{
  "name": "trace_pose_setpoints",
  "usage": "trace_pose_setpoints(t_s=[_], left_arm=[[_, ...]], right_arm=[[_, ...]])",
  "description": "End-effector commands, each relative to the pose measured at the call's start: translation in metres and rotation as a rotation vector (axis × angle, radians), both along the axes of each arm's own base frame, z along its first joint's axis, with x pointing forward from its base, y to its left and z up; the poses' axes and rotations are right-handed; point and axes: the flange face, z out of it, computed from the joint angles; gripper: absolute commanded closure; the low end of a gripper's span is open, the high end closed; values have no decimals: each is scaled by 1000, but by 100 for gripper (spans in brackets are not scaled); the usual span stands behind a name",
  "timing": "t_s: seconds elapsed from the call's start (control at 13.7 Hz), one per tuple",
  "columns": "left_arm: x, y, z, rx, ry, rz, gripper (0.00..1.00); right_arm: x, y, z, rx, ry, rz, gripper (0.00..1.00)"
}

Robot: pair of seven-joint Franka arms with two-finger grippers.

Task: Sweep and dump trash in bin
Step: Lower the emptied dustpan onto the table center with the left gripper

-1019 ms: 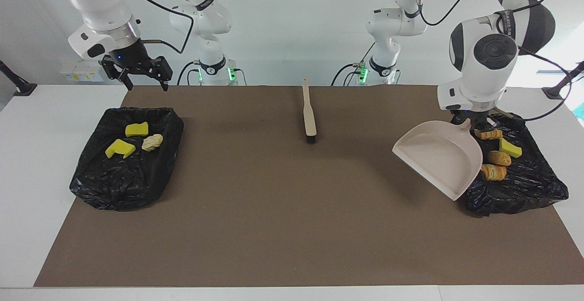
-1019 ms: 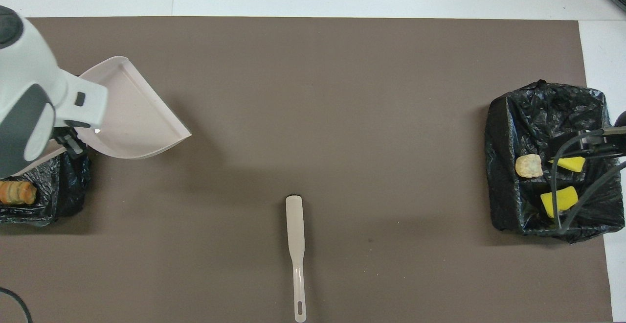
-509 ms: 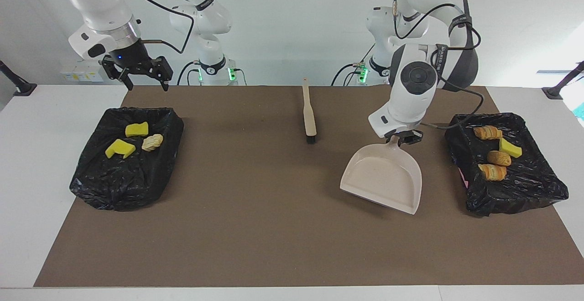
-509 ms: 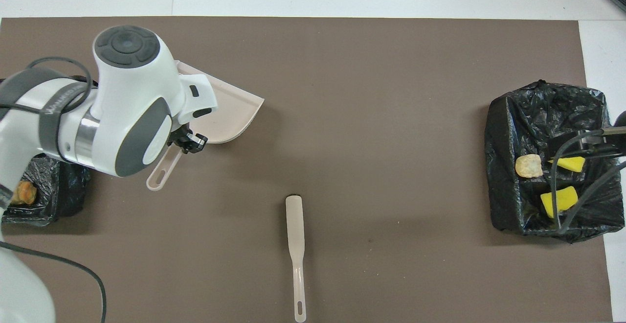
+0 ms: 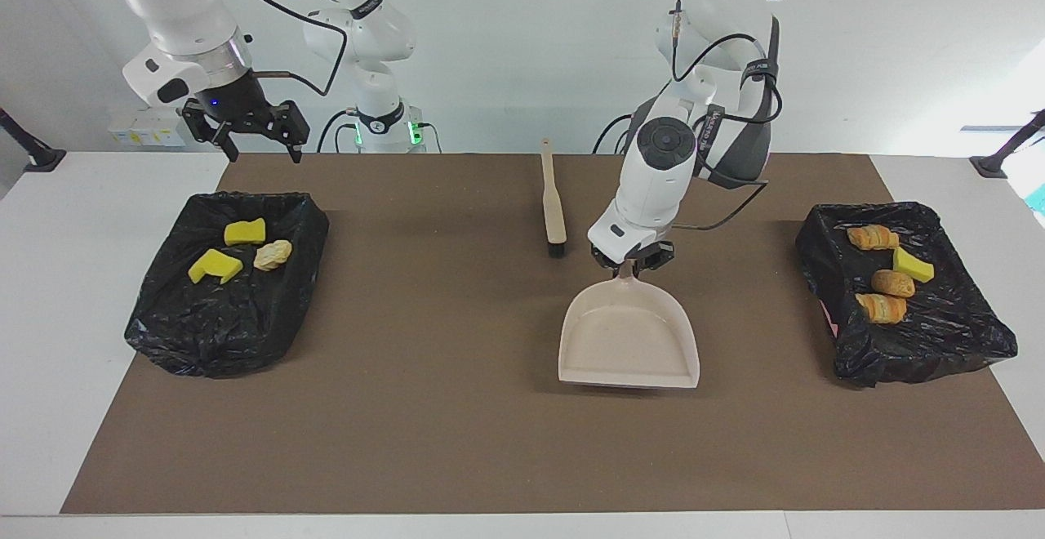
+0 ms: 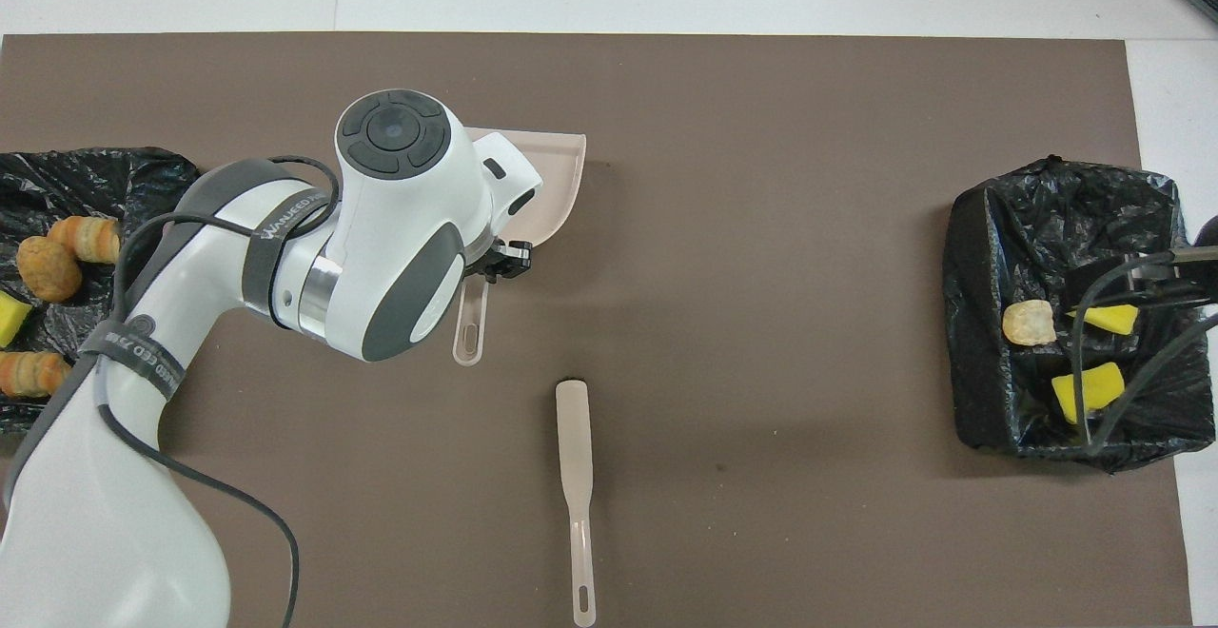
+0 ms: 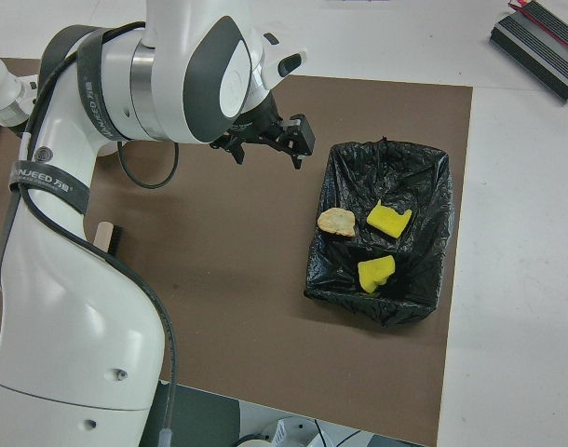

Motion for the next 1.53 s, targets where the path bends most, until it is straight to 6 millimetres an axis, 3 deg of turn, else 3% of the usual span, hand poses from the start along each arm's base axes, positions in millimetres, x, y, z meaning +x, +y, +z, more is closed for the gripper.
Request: trace_pose_setpoints(t_s=[0.0, 0.36, 0.51, 0.58, 1.02, 1.24, 1.46], left_arm=[[18, -23, 5, -33, -29, 58, 100], [34, -43, 1, -86, -94, 164, 100], [40, -60, -17, -80, -83, 171, 100], [39, -70, -26, -77, -78, 163, 100], [25, -87, -44, -65, -54, 131, 100], [25, -87, -46, -67, -62, 119, 82], [21, -87, -57, -58, -49, 103, 79]], right_arm=[[-6, 2, 0, 3, -6, -12, 0], [-6, 2, 1, 3, -7, -12, 0], [-6, 2, 1, 3, -7, -12, 0], [-6, 2, 1, 3, -7, -12, 0], [-6, 2, 1, 3, -7, -12, 0], [-6, 2, 1, 3, -7, -12, 0], [-6, 2, 1, 3, -7, -12, 0]])
